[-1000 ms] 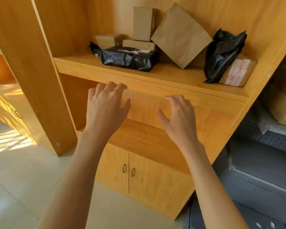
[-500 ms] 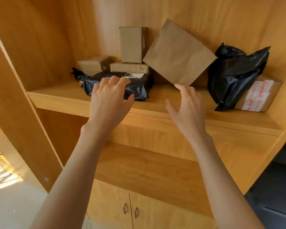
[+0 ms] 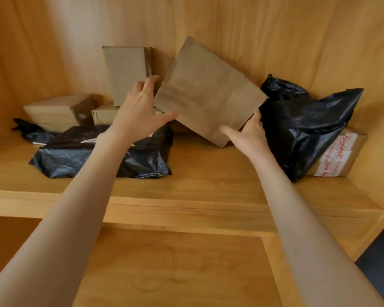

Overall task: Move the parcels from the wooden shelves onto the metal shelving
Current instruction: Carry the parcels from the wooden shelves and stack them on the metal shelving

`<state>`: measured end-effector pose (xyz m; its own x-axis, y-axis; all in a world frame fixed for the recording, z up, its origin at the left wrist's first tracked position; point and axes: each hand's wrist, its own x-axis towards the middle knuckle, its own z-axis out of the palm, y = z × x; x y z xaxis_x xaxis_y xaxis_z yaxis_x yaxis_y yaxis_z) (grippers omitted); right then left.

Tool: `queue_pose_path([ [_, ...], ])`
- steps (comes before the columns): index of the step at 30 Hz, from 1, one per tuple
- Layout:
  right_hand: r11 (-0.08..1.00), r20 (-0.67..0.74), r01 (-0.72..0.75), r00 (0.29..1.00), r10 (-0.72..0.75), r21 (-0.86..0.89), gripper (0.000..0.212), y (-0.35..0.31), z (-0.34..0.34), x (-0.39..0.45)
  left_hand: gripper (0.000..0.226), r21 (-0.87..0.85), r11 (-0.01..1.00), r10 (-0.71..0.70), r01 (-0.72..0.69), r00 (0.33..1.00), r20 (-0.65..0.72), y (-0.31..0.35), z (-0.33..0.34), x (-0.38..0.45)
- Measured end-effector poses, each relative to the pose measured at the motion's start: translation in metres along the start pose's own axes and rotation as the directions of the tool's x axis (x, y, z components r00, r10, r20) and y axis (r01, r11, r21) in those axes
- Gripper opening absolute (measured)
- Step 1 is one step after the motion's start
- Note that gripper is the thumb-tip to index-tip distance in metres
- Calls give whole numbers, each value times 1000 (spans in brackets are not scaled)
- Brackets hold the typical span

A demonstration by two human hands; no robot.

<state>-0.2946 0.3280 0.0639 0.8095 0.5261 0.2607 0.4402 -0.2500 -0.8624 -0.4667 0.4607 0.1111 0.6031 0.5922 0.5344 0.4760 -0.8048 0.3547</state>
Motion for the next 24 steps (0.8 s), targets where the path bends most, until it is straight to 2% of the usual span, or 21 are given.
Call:
queue_pose_path([
  [3,934,24,-140,990,140,330,104,-2,5,17,92,-79,997,32,-27,998,60,-4,7,34],
  [6,824,97,-278,959,265,494,94,-6,10,25,99,-165,985,75,-55,991,113,-11,14,61],
  [8,782,147,-323,945,291,533,84,-9,11,30,99,-233,969,110,-79,986,123,-17,19,73],
  [11,756,168,-317,948,271,573,72,-9,8,34,92,-281,953,154,-117,982,111,-24,24,84],
  [16,747,158,-292,956,247,598,69,-7,7,33,81,-249,956,184,-153,978,103,-27,30,91],
  [24,787,92,-155,988,125,596,66,-15,3,9,76,-340,925,178,-170,984,-10,-27,13,66],
])
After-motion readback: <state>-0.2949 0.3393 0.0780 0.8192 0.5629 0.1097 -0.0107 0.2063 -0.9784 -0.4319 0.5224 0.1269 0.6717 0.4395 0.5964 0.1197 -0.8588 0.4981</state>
